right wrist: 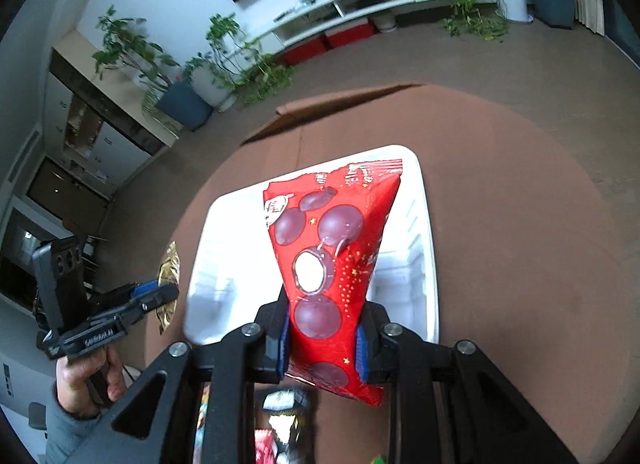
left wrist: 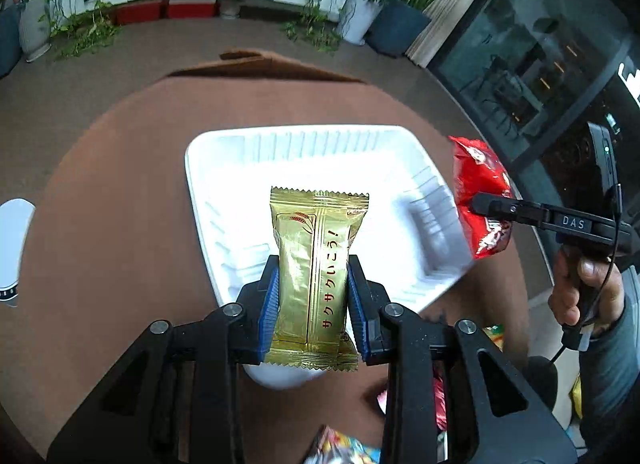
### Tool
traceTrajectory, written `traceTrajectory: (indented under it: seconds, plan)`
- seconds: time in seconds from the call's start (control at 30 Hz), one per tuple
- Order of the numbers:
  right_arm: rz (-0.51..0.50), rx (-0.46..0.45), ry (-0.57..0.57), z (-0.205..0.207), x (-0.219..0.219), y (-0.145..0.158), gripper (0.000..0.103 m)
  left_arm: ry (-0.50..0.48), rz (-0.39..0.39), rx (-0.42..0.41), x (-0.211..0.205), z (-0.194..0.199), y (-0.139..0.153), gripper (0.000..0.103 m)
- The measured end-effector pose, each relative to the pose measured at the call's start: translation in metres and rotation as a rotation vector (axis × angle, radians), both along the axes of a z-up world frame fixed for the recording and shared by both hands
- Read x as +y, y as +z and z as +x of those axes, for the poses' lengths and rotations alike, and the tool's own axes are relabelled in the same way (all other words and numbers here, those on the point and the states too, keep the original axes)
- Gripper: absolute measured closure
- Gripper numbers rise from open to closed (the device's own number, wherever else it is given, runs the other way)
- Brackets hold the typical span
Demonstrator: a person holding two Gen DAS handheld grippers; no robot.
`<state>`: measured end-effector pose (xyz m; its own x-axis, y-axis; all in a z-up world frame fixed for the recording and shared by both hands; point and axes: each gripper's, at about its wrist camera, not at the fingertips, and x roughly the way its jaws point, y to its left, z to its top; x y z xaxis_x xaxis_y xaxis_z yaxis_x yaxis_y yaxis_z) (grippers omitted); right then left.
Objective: Organize snacks
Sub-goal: 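Carry both packets over the white tray and open both grippers to drop them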
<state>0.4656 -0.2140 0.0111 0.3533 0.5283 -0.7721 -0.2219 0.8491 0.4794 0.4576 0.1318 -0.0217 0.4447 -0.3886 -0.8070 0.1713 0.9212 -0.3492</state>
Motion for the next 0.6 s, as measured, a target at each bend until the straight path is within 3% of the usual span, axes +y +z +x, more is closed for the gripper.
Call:
traceTrajectory:
  seconds: [0.13,0.4,0.57,0.6]
  plan:
    - [-0.047,0.026,0.014,0.014,0.009,-0.022,0.077,-0.015,0.044,0.034,-0.013,0.018,-0.021,0.074]
    - [-0.098,0.083,0.021,0.027,0.019,-0.054,0.076,-0.032,0.115,0.056,-0.036,0.017,-0.055,0.074]
    - [-0.108,0.063,0.022,0.027,0.023,-0.056,0.073,-0.028,0.148,0.048,-0.046,0.018,-0.057,0.074]
    - [-0.113,0.060,0.024,0.026,0.023,-0.056,0.068,-0.026,0.156,0.046,-0.049,0.018,-0.057,0.073]
